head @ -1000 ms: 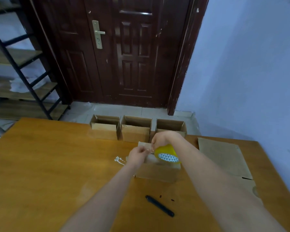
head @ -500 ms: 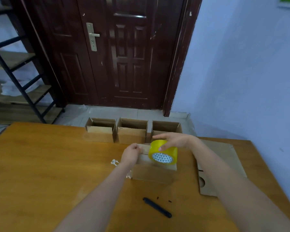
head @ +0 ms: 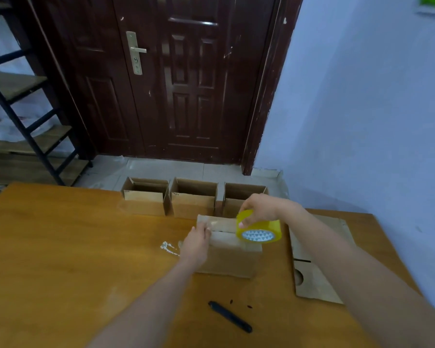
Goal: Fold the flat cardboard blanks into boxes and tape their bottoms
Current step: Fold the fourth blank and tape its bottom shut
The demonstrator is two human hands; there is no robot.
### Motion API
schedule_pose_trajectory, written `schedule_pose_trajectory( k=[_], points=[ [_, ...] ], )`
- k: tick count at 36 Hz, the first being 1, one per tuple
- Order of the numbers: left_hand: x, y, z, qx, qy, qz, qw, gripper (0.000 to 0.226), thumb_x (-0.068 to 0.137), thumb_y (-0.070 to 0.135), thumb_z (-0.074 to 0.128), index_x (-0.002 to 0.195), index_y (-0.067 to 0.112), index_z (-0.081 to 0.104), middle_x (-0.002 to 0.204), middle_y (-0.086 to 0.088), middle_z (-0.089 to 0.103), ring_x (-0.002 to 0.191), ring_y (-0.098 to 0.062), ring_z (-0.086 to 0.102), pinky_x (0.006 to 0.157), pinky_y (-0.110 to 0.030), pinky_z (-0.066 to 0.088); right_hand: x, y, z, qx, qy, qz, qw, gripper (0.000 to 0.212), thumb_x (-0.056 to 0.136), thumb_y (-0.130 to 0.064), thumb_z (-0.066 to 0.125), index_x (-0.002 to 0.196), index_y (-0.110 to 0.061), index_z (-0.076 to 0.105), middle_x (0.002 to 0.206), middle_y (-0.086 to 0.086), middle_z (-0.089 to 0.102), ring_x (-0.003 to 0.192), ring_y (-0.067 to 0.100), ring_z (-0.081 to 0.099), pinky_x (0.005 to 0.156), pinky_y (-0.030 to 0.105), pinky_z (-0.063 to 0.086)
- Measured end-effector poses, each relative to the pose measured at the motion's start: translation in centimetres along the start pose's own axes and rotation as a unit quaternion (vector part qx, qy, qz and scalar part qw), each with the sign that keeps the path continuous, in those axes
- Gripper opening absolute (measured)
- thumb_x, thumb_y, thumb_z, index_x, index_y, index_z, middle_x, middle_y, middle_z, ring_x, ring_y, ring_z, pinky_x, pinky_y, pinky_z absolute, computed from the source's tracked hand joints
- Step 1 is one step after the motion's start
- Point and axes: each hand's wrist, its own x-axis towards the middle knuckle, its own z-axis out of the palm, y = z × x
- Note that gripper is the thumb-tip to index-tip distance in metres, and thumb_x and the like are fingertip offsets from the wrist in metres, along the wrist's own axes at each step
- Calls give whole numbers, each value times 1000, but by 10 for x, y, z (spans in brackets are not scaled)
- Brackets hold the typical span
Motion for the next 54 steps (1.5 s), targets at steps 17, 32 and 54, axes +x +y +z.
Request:
schedule_pose_trajectory(
  k=[17, 32, 54],
  points=[
    [2, -2, 9, 13, -8, 16, 1000, 39, 103, 32, 28, 131, 15, 49, 116, -6, 61, 114, -21, 55, 94, -39, 50, -10, 42, 6, -85, -87, 177, 977, 86, 71, -81, 49, 126, -16, 56, 128, 4, 57, 114, 24, 55, 95, 36, 46],
    [-1, 1, 17, 45, -49, 25, 997, 45, 104, 31, 25, 146, 20, 33, 150, 2, 36, 140, -19, 31, 113, -37, 26, -55, 103, -11, 91, -93, 129, 983, 36, 81, -58, 61, 71, -26, 51, 73, -15, 47, 69, 3, 47, 60, 15, 36],
    [8, 11, 5, -212, 32, -127, 968, 22, 98, 22, 42, 89, 7, 55, 93, -10, 57, 86, -22, 53, 69, -33, 43, -12, 104, 14, -92, 14, 222, 970, 55, 83, -60, 57, 109, -12, 62, 92, 1, 60, 85, 20, 57, 68, 28, 44]
  ],
)
